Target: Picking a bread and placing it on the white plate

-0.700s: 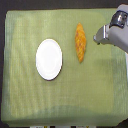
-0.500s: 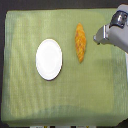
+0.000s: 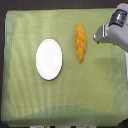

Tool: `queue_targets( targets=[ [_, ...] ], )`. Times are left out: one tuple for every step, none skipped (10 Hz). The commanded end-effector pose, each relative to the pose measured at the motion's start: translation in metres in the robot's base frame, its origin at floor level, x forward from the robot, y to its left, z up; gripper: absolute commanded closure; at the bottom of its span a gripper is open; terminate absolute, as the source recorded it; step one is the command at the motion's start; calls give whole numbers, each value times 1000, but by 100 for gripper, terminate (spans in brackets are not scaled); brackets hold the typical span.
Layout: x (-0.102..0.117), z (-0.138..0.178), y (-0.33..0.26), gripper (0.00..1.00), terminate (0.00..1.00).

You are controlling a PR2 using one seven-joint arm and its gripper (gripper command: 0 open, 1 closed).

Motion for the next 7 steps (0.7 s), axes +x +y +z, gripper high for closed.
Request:
queue_targets(
  targets=[
    [34, -19, 25, 0, 0],
    [42, -24, 33, 0, 0],
    [49, -30, 44, 0, 0],
    [60, -41, 61, 0, 0],
    [62, -44, 65, 0, 0],
    [65, -51, 74, 0, 0],
    [70, -59, 83, 0, 0]
  ],
)
